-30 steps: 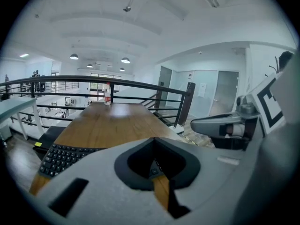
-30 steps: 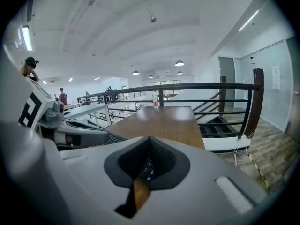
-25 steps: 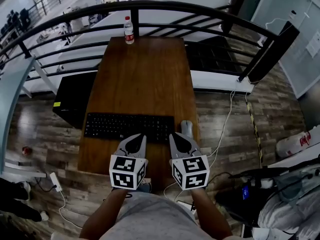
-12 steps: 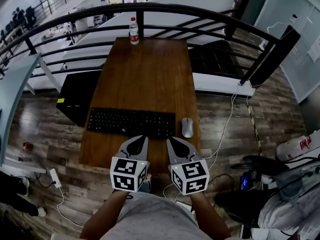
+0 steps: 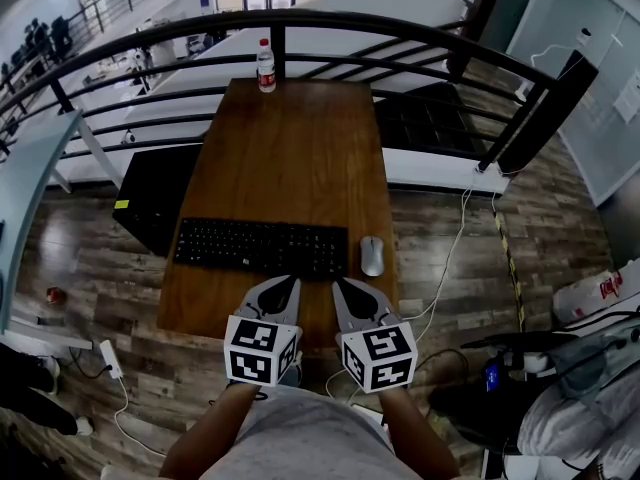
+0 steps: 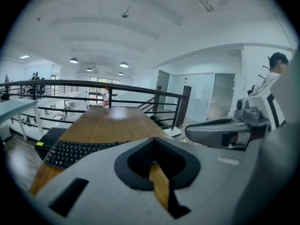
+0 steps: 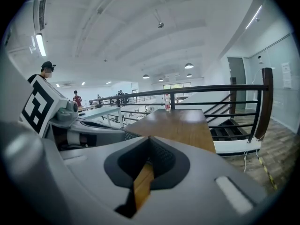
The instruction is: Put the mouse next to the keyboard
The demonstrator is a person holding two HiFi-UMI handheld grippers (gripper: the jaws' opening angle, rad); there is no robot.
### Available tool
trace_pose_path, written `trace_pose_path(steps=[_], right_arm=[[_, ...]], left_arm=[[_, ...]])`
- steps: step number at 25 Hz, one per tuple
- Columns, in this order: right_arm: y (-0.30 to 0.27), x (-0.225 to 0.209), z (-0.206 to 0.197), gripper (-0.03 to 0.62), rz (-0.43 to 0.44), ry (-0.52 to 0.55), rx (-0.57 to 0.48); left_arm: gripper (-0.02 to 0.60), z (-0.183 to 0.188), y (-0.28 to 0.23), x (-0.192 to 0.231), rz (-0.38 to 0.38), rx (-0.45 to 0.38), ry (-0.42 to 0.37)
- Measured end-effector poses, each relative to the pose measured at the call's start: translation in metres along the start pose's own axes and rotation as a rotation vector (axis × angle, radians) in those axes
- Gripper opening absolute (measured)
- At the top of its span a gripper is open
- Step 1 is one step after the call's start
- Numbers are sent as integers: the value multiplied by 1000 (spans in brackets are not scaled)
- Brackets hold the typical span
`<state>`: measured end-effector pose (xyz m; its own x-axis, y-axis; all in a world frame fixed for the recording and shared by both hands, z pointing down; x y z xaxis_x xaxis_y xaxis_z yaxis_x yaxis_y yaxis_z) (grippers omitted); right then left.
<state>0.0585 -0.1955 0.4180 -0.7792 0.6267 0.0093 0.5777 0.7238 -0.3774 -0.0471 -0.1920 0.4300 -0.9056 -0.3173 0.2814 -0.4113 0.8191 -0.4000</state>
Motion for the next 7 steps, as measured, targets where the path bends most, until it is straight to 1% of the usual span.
trace_pose_path(steps=[7], right_arm=[[-3,0,0,11,2,-5,5]], left_arm=[[0,3,-3,2,-5,3,-3]])
Point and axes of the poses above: the fingertips, and each gripper's own axes: y backward along the fingers, x to its left, z out of its top, the point moved 4 cm from there along y, backward along the fingers, and after that the axes turned 7 degrees about y, right-handed, at the moved point
